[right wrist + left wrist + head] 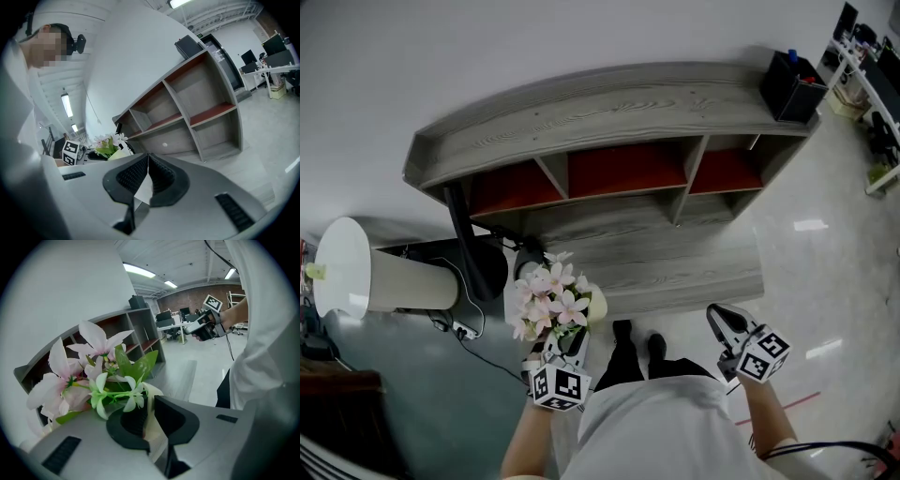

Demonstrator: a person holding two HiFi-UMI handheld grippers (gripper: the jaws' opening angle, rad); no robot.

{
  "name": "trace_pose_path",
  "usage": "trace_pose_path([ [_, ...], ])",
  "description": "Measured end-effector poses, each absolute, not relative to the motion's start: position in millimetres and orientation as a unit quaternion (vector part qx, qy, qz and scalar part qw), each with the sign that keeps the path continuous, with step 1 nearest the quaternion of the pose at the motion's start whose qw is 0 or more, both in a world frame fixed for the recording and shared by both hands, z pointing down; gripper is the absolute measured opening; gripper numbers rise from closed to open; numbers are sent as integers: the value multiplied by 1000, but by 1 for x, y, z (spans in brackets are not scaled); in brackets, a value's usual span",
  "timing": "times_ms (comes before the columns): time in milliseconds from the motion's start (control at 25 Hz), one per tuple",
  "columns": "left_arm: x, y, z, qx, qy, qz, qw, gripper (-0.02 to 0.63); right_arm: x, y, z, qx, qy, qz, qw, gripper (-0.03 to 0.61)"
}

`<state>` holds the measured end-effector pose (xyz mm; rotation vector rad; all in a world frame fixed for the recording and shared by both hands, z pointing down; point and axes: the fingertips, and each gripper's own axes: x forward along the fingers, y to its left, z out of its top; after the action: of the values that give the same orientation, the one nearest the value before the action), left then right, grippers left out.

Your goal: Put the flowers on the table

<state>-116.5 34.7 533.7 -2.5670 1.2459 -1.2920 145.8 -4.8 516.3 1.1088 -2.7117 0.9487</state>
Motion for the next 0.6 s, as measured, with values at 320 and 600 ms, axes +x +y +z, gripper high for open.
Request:
trace_pose_path([
  [320, -110, 0, 557, -825, 364, -428, 56, 55, 138, -5, 508, 390, -869, 303, 21, 18],
  [600, -119, -68, 616, -826, 329, -451, 79, 55, 118, -43, 528, 416, -849, 324, 31, 18],
])
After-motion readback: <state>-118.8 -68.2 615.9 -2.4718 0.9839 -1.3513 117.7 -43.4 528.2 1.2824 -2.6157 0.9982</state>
